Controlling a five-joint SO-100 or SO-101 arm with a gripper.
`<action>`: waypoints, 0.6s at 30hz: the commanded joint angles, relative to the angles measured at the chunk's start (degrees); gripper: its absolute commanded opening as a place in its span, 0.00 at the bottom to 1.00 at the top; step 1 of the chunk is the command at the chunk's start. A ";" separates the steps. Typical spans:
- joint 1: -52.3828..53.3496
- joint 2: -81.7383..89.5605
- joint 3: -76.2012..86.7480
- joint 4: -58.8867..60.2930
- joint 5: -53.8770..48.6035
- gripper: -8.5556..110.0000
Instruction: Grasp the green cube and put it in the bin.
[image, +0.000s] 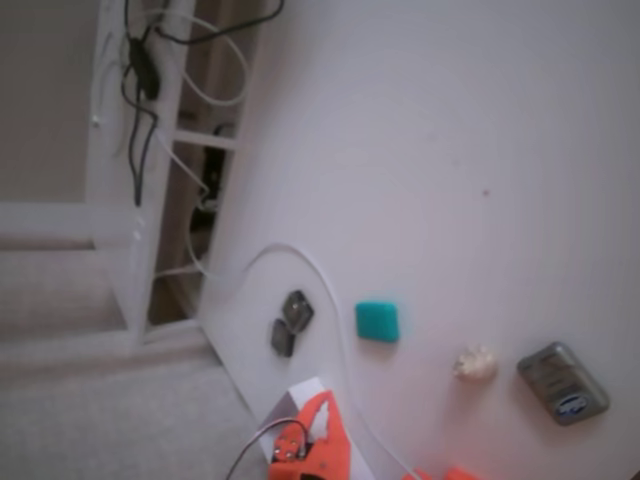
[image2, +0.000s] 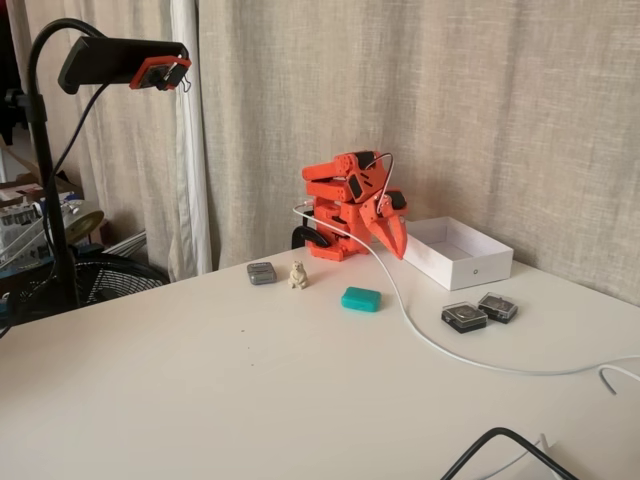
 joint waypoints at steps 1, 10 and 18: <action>-0.18 0.62 -0.53 0.09 0.00 0.00; -0.18 0.62 -0.53 0.09 0.00 0.00; -0.70 0.62 -0.53 0.09 -0.70 0.04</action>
